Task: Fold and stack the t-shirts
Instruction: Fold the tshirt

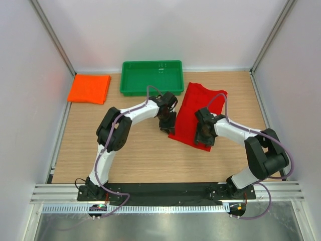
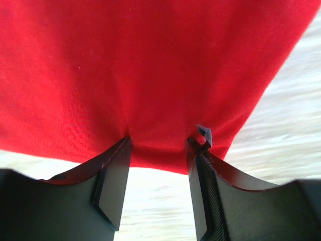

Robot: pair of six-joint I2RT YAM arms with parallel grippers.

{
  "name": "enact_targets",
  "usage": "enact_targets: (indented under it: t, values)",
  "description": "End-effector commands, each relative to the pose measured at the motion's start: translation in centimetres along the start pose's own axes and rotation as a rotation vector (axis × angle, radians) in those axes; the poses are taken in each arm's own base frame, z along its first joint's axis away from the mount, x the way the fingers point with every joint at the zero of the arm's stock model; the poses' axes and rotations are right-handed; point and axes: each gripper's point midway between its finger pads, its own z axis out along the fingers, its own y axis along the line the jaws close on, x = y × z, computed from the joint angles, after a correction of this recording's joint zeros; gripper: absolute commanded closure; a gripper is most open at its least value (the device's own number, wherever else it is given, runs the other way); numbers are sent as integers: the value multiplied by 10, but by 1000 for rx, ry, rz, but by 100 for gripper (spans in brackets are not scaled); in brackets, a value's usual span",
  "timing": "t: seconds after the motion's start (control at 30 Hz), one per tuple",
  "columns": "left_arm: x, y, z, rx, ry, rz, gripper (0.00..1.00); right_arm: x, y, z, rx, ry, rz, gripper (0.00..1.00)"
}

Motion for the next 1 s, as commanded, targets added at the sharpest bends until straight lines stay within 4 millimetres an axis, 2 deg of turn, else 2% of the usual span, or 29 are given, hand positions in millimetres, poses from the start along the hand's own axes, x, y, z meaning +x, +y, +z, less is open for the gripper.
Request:
enact_targets:
  t: [0.0, 0.07, 0.1, 0.2, 0.33, 0.5, 0.53, 0.63, 0.67, 0.7, 0.73, 0.77, 0.8, 0.83, 0.87, 0.93, 0.97]
  values:
    - [66, 72, 4, -266, 141, -5, 66, 33, 9, -1, -28, 48, 35, 46]
    - [82, 80, 1, -271, 150, -9, 66, 41, 9, -6, -50, 52, 51, 46]
    - [97, 86, -3, -271, 167, -8, 66, 46, 11, -9, -63, 62, 70, 46]
    - [119, 91, -9, -261, 195, 6, 66, 59, 13, -21, -97, 66, 77, 46]
    - [160, 102, -26, -244, 232, 4, 66, 80, 20, -33, -129, 90, 46, 46]
    - [185, 93, -37, -201, 245, 24, 67, 101, 31, -41, -146, 118, 5, 46]
    - [185, 92, -40, -201, 235, 31, 67, 105, 28, -44, -129, 132, 12, 46]
    - [168, 80, -65, -174, 150, 84, 65, 88, 21, -62, -96, 51, 22, 44]
    - [164, 77, -75, -181, 137, 99, 64, 70, 22, -70, -89, -21, 32, 44]
    - [144, 62, -90, -154, 74, 138, 63, 62, 23, -76, -89, -48, 31, 43]
    - [133, 56, -98, -157, 40, 158, 63, 56, 19, -78, -63, -61, 30, 42]
    - [128, 54, -106, -171, 34, 166, 62, 44, 25, -85, -66, -88, 19, 42]
    - [110, 39, -118, -148, -17, 179, 61, 35, 25, -86, -52, -108, 14, 41]
    - [102, 35, -122, -139, -33, 175, 61, 27, 26, -86, -33, -107, 10, 40]
    - [101, 31, -126, -126, -27, 167, 61, 14, 37, -88, -27, -114, -2, 38]
    - [91, 16, -137, -85, -62, 147, 61, -2, 43, -83, 11, -138, -14, 29]
    - [90, 14, -141, -73, -68, 134, 61, -10, 51, -74, 31, -127, -15, 27]
